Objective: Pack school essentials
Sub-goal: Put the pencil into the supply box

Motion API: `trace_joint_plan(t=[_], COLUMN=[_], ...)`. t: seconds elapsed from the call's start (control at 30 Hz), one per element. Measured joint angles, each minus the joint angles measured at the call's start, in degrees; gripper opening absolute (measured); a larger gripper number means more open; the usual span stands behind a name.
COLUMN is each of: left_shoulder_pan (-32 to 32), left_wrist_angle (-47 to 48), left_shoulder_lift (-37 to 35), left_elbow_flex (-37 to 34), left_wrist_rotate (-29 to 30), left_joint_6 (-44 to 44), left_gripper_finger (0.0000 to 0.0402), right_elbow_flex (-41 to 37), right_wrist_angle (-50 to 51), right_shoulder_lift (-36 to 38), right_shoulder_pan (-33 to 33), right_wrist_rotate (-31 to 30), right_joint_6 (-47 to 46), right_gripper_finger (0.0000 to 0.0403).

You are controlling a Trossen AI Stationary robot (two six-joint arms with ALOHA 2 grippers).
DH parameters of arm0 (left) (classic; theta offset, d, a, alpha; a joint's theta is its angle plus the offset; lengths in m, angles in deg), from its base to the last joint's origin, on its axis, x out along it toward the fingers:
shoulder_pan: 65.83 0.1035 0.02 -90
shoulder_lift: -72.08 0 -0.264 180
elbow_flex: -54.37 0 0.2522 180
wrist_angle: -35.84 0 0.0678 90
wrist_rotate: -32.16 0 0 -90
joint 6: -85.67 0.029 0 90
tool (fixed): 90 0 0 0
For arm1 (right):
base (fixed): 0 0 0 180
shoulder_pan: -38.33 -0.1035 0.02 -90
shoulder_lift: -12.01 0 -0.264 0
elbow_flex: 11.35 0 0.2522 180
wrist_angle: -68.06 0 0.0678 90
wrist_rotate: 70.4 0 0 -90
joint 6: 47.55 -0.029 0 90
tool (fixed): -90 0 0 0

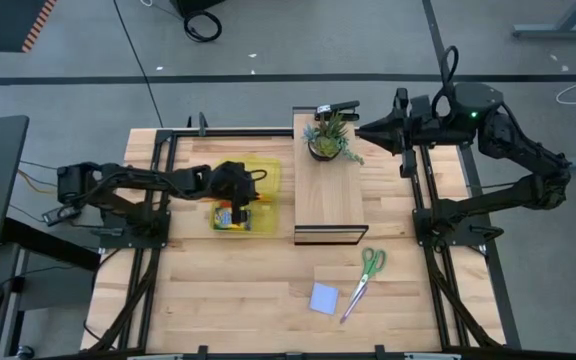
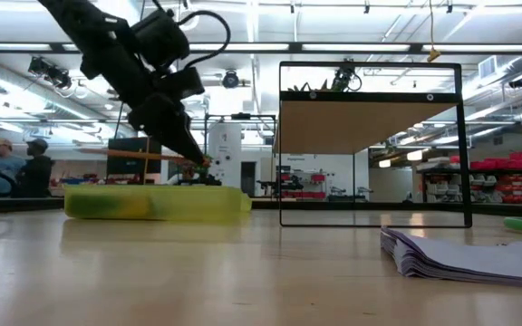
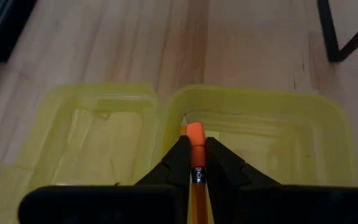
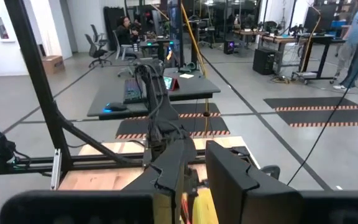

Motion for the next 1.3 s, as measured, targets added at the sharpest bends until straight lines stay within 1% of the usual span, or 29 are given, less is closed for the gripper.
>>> trace_joint_plan(t=[0.2,0.43,0.7,0.87,1.03,1.17,1.3], left_shoulder_pan=[0.9,0.8,0.8,0.8,0.9,0.8,0.8], left_wrist_angle=[-5.8,-11.2,-13.0,-15.2,-15.3,-16.6,-19.7], left_shoulder_lift=[4.2,9.6,13.1,13.6,14.7,15.0,15.0], left_elbow_flex=[-0.5,-0.5,-0.5,-0.4,-0.4,-0.4,-0.4], left_wrist_rotate=[-4.6,-4.9,-6.3,-7.0,-7.0,-7.4,-7.9], left_joint_6=[4.6,5.1,4.0,4.1,4.4,7.9,8.6], left_gripper_finger=[0.0037,0.0034,0.0038,0.0033,0.0041,0.0038,0.0041], right_elbow_flex=[0.0,0.0,0.0,0.0,0.0,0.0,0.0], right_wrist_angle=[-1.7,-1.8,-1.8,-1.9,-2.0,-2.0,-2.0], right_shoulder_lift=[0.0,0.0,0.0,0.0,0.0,0.0,0.0], right_shoulder_pan=[0.0,0.0,0.0,0.0,0.0,0.1,0.1], right_wrist_rotate=[-1.3,-1.6,-1.6,-1.6,-1.6,-1.6,-2.6], right_joint_6=[-0.3,-1.5,-1.7,-1.5,-1.5,-1.5,-1.3], right_gripper_finger=[0.0074,0.0074,0.0074,0.0074,0.0074,0.0074,0.0074])
